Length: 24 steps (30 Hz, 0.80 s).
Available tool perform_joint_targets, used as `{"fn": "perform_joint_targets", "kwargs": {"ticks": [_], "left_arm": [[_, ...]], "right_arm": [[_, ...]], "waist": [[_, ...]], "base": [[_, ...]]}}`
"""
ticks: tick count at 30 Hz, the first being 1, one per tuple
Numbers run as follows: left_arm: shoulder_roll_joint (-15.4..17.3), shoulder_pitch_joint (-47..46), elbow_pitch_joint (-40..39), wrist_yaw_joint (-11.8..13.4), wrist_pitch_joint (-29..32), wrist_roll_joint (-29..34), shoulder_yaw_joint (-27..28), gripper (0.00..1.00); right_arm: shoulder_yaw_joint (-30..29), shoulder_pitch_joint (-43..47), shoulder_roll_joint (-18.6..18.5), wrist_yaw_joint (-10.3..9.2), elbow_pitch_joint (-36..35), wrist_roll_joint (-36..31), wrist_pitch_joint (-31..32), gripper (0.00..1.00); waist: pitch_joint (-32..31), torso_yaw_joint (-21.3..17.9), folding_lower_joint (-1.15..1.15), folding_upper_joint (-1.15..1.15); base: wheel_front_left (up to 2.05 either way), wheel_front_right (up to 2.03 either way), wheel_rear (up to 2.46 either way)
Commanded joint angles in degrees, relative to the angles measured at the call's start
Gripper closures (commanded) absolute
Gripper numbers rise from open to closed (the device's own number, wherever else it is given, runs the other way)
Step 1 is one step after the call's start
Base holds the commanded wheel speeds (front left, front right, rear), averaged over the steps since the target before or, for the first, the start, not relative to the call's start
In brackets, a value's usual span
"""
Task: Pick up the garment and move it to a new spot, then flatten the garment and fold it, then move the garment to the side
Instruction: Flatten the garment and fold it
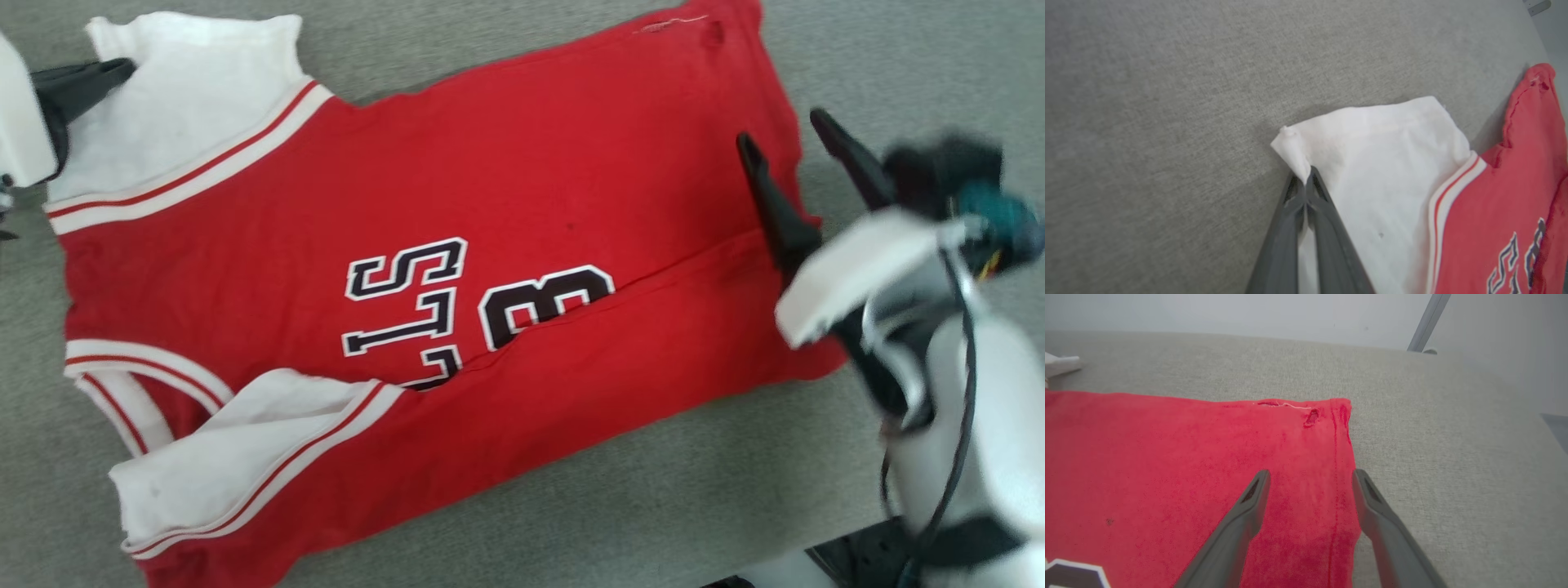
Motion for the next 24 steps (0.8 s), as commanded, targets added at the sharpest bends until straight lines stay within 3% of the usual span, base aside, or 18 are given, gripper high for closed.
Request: {"fn": "perform_joint_targets", "kwargs": {"ticks": [1,8,16,20,24], "left_arm": [[-0.56,-0.44,-0.22,0.14,-0.12,0.63,-0.57,1.0],[-2.46,-2.44,-2.85,0.14,-1.58,1.16,-2.13,1.0],[-3.32,-4.15,-5.05,0.14,-3.66,0.66,-4.01,1.0],[-4.07,-4.51,-5.68,0.14,-5.26,0.12,-4.77,1.0],[-4.85,-4.65,-6.7,0.14,-7.41,-0.29,-5.52,1.0]], "right_arm": [[0.11,-2.13,-0.6,-0.02,0.77,1.26,1.94,0.0],[-2.13,-16.27,-4.85,-0.02,10.53,7.84,19.57,0.0],[-5.11,-24.81,-4.31,-0.02,20.92,6.62,28.73,0.0],[-5.75,-26.12,-3.16,-0.01,23.37,5.85,29.08,1.0],[-6.78,-26.56,-3.35,-0.02,24.27,5.56,27.52,1.0]], "waist": [[0.23,0.79,0.0,0.0],[1.58,4.05,0.0,0.0],[2.65,6.55,0.0,0.0],[2.44,7.69,0.0,0.0],[1.19,8.87,0.0,0.0]], "base": [[0.0,0.0,0.0],[0.0,0.0,0.0],[0.0,0.0,0.0],[0.0,0.0,0.0],[0.0,0.0,0.0]]}}
